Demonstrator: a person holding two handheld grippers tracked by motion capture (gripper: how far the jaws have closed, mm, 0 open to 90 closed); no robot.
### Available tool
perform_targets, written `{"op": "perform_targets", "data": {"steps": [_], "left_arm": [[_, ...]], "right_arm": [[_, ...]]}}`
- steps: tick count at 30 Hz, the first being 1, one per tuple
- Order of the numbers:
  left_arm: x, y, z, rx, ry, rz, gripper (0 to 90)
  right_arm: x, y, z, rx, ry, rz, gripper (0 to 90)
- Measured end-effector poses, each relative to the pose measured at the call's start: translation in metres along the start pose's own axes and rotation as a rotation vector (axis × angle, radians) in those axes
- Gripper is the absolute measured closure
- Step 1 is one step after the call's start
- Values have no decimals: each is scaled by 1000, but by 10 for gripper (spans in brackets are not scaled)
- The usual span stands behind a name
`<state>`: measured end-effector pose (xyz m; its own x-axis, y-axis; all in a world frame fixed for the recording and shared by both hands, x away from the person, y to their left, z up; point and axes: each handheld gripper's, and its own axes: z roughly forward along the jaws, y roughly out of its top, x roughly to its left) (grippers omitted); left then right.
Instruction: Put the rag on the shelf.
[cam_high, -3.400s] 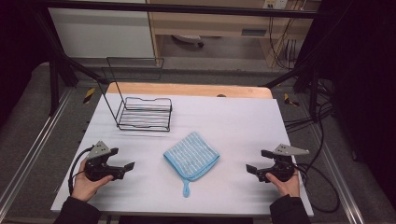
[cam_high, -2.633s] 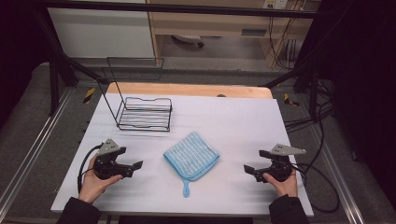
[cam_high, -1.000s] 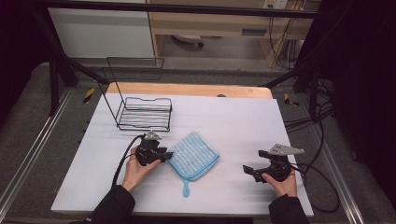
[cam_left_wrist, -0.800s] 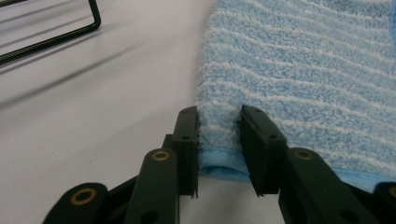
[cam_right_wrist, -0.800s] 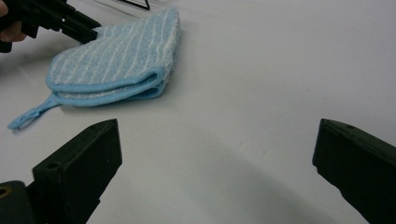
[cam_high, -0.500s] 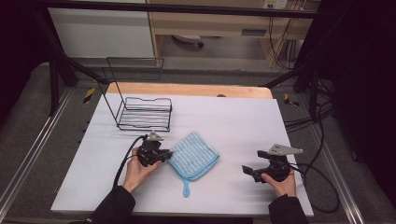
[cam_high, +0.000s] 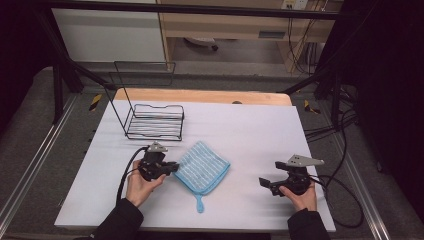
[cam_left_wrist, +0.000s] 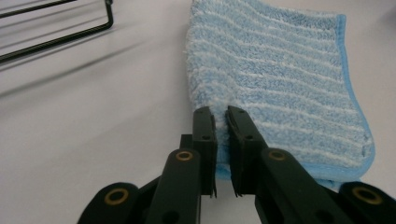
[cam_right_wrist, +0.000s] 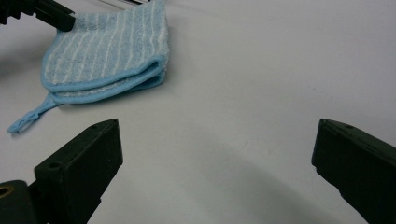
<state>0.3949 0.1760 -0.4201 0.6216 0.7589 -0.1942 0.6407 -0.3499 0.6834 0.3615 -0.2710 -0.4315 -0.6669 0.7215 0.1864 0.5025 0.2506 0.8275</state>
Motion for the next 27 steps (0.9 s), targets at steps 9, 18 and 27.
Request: {"op": "perform_targets", "data": {"steps": [9, 18, 27], "left_arm": [[4, -22, -18, 11, 14, -13, 822], [1, -42, -31, 9, 39, -22, 820], [-8, -57, -40, 10, 67, -21, 817]], "right_arm": [[0, 0, 0, -1, -5, -2, 24], [0, 0, 0, -3, -8, 2, 24], [0, 0, 0, -1, -9, 0, 24]]}}
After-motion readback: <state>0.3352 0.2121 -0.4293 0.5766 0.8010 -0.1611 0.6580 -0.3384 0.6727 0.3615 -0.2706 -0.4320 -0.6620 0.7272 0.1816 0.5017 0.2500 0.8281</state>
